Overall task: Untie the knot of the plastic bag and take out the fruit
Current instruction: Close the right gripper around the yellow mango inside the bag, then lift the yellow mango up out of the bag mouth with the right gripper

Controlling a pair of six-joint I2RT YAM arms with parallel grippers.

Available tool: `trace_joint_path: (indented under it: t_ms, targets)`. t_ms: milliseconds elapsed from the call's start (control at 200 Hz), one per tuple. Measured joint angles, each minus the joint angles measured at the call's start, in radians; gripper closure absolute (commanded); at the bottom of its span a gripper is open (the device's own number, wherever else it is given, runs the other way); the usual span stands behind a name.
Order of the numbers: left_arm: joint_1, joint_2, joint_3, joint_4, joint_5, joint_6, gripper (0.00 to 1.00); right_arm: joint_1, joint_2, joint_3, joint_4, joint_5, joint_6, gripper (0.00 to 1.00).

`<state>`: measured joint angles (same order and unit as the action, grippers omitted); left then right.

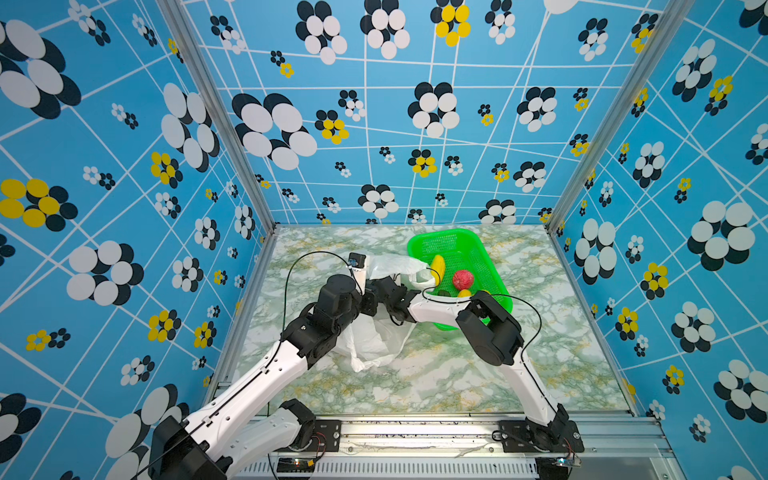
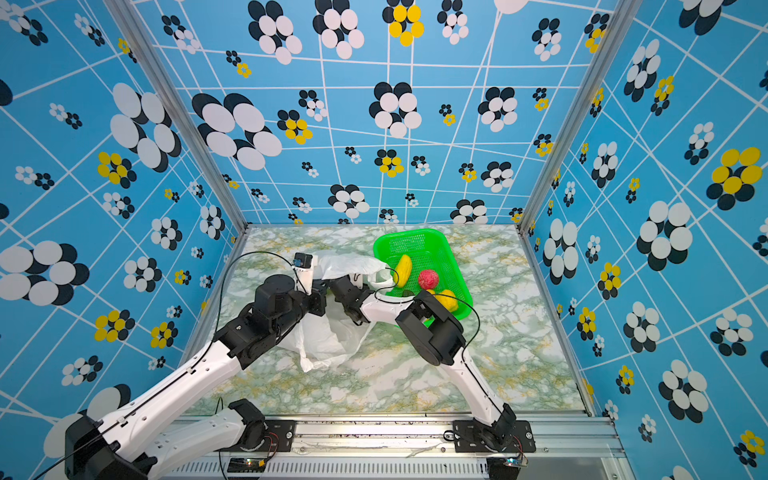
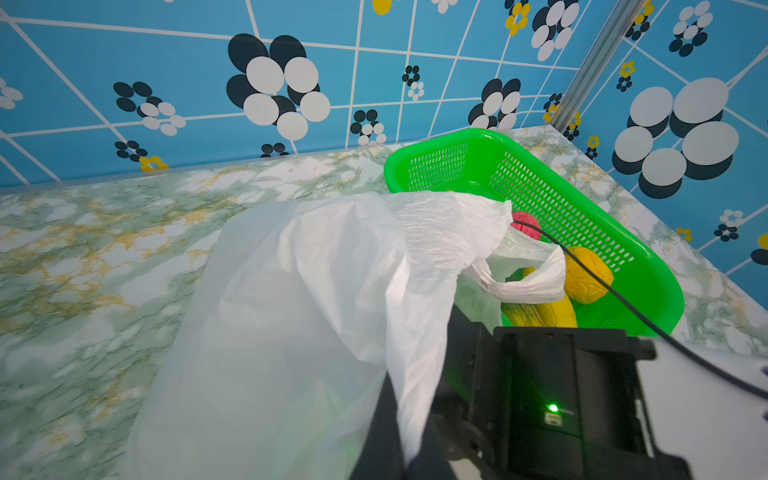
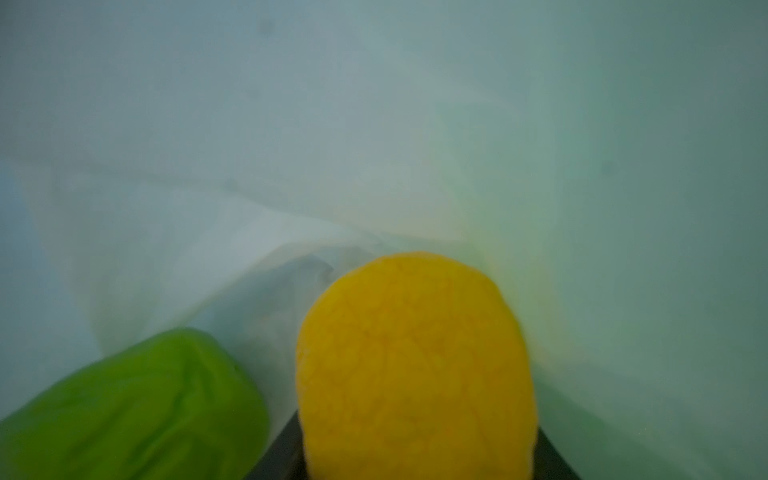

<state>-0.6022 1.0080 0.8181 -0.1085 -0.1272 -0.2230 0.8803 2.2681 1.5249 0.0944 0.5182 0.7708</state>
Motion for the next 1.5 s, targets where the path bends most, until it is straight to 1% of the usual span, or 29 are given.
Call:
trace_joint_path:
  t_ms: [110, 205, 295, 370, 565, 630, 725, 890, 940, 1019, 1109, 1189, 1369, 1444, 1499]
  targets:
    - [0.000, -0.029, -0.039, 0.005, 0.000, 0.004, 1.00, 0.001, -0.148, -0.207, 0.077, 0.000, 0.000, 0.61]
    - [-0.002, -0.058, -0.072, 0.006, 0.000, 0.007, 1.00, 0.003, -0.277, -0.352, 0.162, -0.003, 0.000, 0.62]
    - [-0.012, -0.068, -0.082, 0.010, 0.000, 0.008, 1.00, 0.004, -0.372, -0.454, 0.251, -0.010, 0.000, 0.62]
    - [-0.026, -0.067, -0.082, 0.012, -0.001, 0.008, 1.00, 0.004, -0.423, -0.513, 0.312, -0.029, 0.000, 0.62]
    - [-0.042, -0.043, -0.082, 0.011, -0.019, 0.008, 1.00, 0.018, -0.464, -0.564, 0.394, -0.122, -0.002, 0.64]
    - [-0.042, -0.037, -0.081, 0.006, -0.032, 0.008, 1.00, 0.043, -0.479, -0.578, 0.417, -0.145, -0.015, 0.64]
    - [-0.042, -0.036, -0.076, -0.002, -0.050, 0.011, 1.00, 0.107, -0.525, -0.615, 0.444, -0.166, -0.054, 0.64]
    - [-0.042, -0.040, -0.063, -0.027, -0.080, 0.023, 1.00, 0.240, -0.667, -0.703, 0.489, -0.174, -0.164, 0.63]
    - [-0.042, -0.044, -0.062, -0.031, -0.085, 0.027, 1.00, 0.267, -0.722, -0.734, 0.499, -0.175, -0.193, 0.61]
    - [-0.045, -0.054, -0.061, -0.036, -0.086, 0.033, 1.00, 0.277, -0.805, -0.785, 0.510, -0.179, -0.228, 0.58]
    - [-0.053, -0.070, -0.057, -0.037, -0.078, 0.037, 1.00, 0.272, -0.882, -0.840, 0.511, -0.178, -0.269, 0.58]
    - [-0.056, -0.084, -0.053, -0.034, -0.070, 0.040, 1.00, 0.271, -0.922, -0.862, 0.497, -0.174, -0.302, 0.58]
    - [-0.058, -0.090, -0.050, -0.036, -0.064, 0.041, 1.00, 0.271, -0.930, -0.871, 0.494, -0.160, -0.338, 0.59]
    - [-0.055, -0.091, -0.050, -0.045, -0.072, 0.040, 1.00, 0.271, -0.898, -0.869, 0.504, -0.156, -0.337, 0.62]
    - [-0.051, -0.091, -0.050, -0.050, -0.079, 0.040, 1.00, 0.271, -0.845, -0.854, 0.513, -0.156, -0.332, 0.63]
